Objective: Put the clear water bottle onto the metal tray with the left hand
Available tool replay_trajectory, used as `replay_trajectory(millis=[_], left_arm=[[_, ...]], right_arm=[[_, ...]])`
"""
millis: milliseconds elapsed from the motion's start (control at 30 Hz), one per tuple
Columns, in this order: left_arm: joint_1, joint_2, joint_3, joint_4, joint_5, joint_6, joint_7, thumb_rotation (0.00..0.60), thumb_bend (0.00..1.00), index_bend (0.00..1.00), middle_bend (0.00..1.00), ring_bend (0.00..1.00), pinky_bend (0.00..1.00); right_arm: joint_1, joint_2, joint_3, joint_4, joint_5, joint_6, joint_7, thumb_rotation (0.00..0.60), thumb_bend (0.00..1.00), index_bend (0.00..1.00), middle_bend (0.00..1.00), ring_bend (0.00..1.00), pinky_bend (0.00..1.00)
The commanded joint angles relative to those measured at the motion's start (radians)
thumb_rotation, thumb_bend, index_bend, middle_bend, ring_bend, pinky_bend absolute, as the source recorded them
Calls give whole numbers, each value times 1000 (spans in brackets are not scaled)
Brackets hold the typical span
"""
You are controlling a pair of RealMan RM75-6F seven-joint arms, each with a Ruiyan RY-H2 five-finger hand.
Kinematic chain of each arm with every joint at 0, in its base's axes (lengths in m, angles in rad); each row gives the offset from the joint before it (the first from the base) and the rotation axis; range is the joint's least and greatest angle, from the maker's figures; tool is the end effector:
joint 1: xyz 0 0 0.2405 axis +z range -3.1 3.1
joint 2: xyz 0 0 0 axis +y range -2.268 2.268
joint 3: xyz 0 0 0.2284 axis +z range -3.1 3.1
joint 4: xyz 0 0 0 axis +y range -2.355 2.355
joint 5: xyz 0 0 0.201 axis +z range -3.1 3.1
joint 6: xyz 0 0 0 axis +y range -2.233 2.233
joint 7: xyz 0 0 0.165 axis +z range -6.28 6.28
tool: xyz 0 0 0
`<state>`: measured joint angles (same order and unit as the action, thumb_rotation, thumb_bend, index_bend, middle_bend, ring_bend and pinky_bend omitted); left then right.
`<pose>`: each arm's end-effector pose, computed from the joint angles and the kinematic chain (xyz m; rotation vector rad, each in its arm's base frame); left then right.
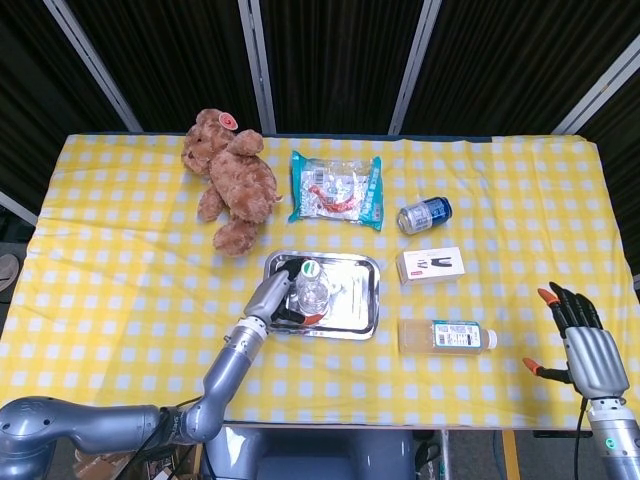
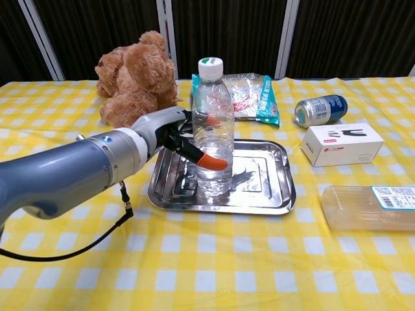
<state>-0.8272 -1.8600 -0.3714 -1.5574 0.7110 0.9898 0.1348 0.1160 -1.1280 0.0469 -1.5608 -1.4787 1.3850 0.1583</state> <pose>-0.0334 0.3158 -0.0834 -1.4788 -1.8207 -1.2291 -0.2956 -0.2078 0.1438 1.3847 -1.0618 0.9400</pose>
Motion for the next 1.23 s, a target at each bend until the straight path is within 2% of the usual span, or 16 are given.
replay_trajectory(millis=[33, 233, 300, 400, 500, 600, 700, 800, 933, 1067, 1233], left_arm=[[14, 23, 7, -19, 17, 2, -7, 600, 164, 77, 3, 0, 0], [34, 62, 18, -51, 45, 12, -7, 600, 103, 9, 0, 0, 0], [54, 108, 36, -114, 62, 29, 8, 600, 103, 3, 0, 0, 0], [116, 230, 84, -267, 105, 85, 42, 600, 122, 23, 6, 0, 0], [221, 401, 156, -448, 173, 211, 89, 600, 169, 62, 29, 0, 0], [356, 587, 263, -543, 319, 377, 128, 600, 203, 105, 45, 0, 0], [467, 699, 334, -509, 427, 478, 53, 600, 221, 129, 56, 0, 0], [547, 756, 372, -393, 485, 536, -38, 600, 222, 130, 59, 0, 0], [611, 721, 368, -230, 500, 606, -90, 600, 222, 138, 63, 0, 0], [635, 672, 347, -114, 492, 612, -127, 600, 222, 145, 68, 0, 0], [648, 667, 339, -88, 508, 595, -151, 600, 222, 156, 71, 0, 0]], right_arm=[[0, 1, -1, -3, 3, -5, 0, 600, 49, 97, 0, 0, 0], [2, 1, 0, -7, 6, -8, -9, 600, 49, 97, 0, 0, 0], [1, 1, 1, -6, 6, -6, -11, 600, 49, 97, 0, 0, 0], [-1, 3, 1, -5, 7, -4, -9, 600, 49, 97, 0, 0, 0], [-3, 4, 0, -6, 3, 1, -9, 600, 50, 97, 0, 0, 0], [-6, 4, -5, -14, -9, 11, -18, 600, 50, 97, 0, 0, 0], [-7, 2, -10, -23, -22, 17, -39, 600, 49, 97, 0, 0, 0], [-5, -4, -11, -25, -27, 18, -62, 600, 50, 97, 0, 0, 0], [3, -17, -7, -5, -31, 14, -72, 600, 49, 97, 0, 0, 0], [7, -33, -2, 21, -27, 14, -87, 600, 50, 97, 0, 0, 0], [6, -43, 4, 25, -24, 23, -91, 600, 49, 97, 0, 0, 0]])
